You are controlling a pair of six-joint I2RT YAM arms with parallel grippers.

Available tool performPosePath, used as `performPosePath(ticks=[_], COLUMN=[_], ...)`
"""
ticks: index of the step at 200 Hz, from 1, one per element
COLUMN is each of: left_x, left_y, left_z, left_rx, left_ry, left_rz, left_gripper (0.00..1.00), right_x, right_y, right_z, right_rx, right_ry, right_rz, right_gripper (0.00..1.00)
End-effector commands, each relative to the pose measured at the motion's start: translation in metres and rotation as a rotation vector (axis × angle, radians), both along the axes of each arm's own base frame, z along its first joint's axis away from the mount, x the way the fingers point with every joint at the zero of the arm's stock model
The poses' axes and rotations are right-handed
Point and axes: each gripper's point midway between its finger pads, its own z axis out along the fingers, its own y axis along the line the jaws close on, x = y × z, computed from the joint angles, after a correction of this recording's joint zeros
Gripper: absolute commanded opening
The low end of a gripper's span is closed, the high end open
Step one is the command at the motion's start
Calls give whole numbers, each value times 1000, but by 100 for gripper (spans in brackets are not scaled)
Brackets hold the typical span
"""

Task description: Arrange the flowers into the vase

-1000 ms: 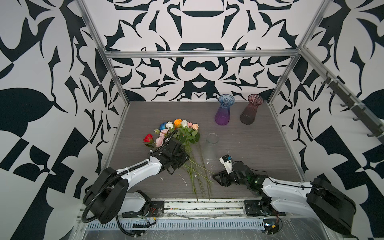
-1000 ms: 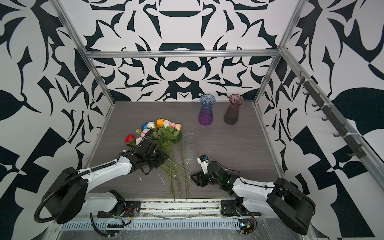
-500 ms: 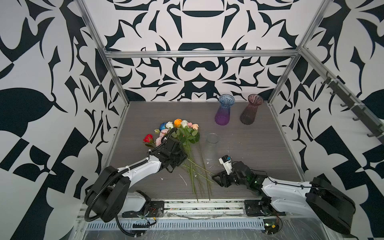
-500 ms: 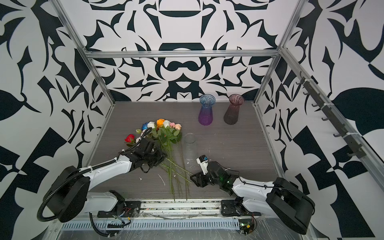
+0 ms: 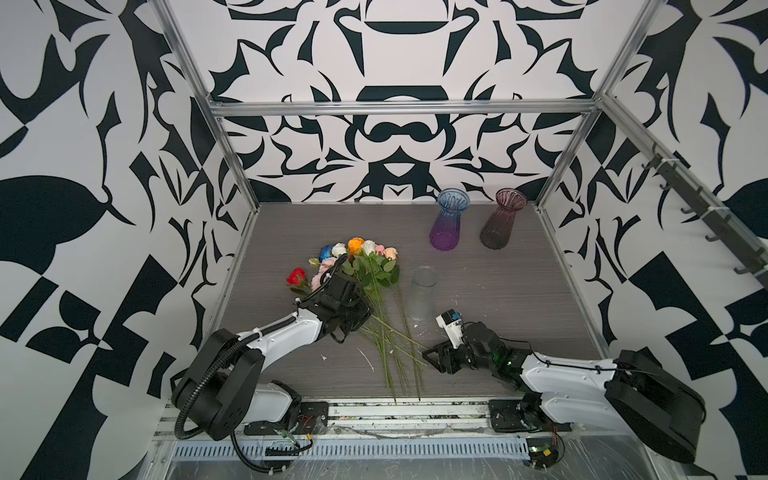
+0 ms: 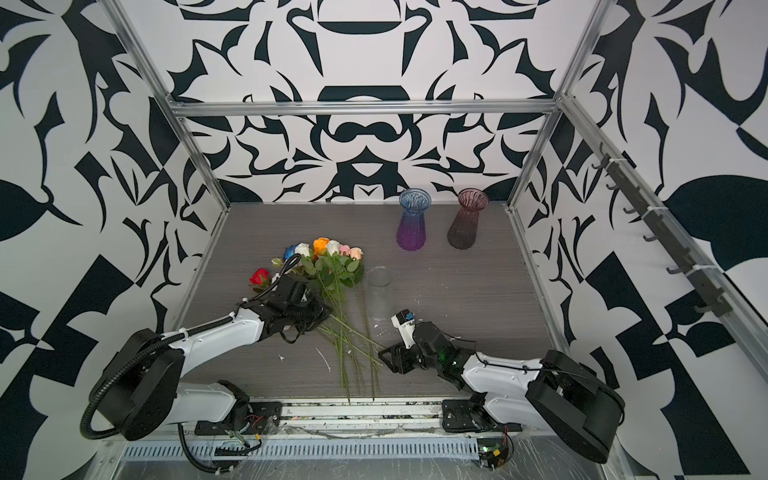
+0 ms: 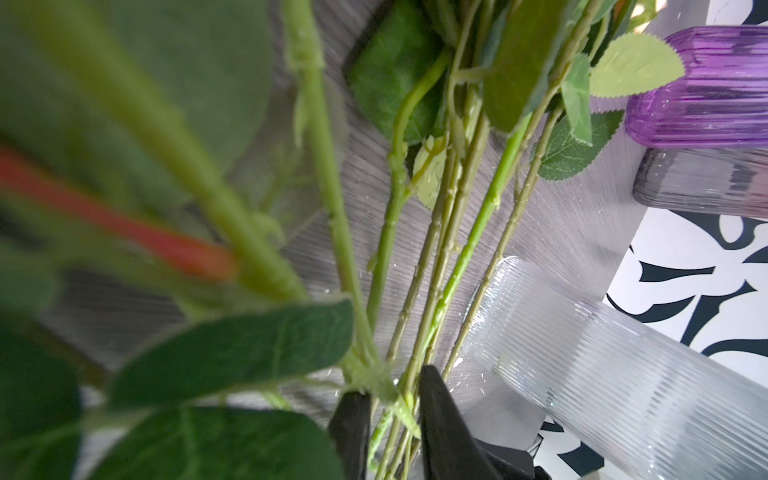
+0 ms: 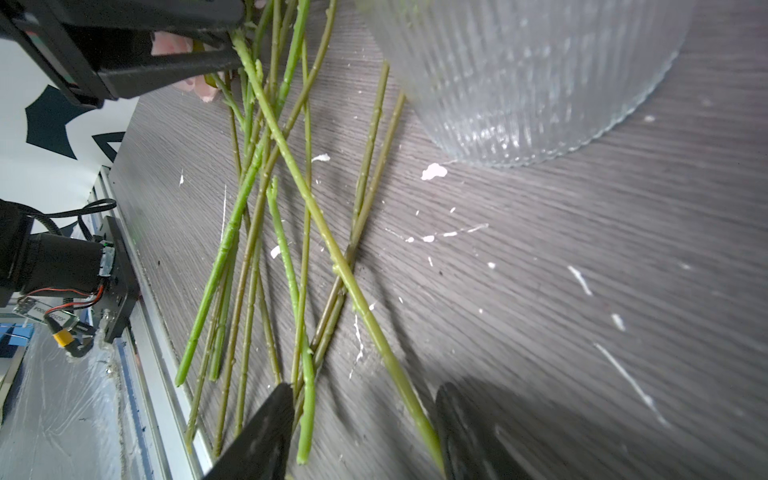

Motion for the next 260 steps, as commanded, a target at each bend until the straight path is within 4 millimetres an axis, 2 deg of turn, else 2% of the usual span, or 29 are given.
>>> performPosePath(ticks=[1, 26, 44, 92, 120, 155, 160, 165, 191, 231, 247, 260], left_x=[-2, -1, -1, 0, 1, 4, 3, 4, 5, 1, 0, 0], left_y=[3, 4, 3, 1, 3, 9, 10, 11, 20, 41, 46, 49], left_z=[-10, -13, -14, -12, -3, 19, 19, 31, 53, 81, 96, 110], left_rx=[3, 0, -4, -19, -19, -10, -2, -12, -6, 50, 51, 42], left_ry=[24, 30, 31, 30, 14, -34, -32, -64, -120, -225, -284, -334], left_rz=[9, 13, 12, 9, 13, 21, 22, 25, 45, 71, 80, 84], left_gripper=[25, 24, 15, 2, 0, 0, 0, 0, 0, 0, 0, 0], right_x=[-17, -18, -19, -18, -15, 0, 4, 7, 21, 30, 33, 34], right_y=[-13, -11, -11, -11, -10, -15, -18, -22, -45, -67, -73, -74], right_z=[-25, -23, -22, -20, -10, 26, 31, 36, 61, 98, 105, 101], right_rx=[-85, -73, -68, -63, -58, -85, -94, -104, -145, -139, -153, -154], right_ry=[102, 99, 96, 88, 62, -64, -90, -115, -244, -406, -438, -433], right_rz=[11, 20, 22, 22, 26, 2, -13, -30, -127, -211, -229, -244], right_gripper=[59, 59, 59, 59, 59, 61, 61, 61, 63, 66, 66, 66])
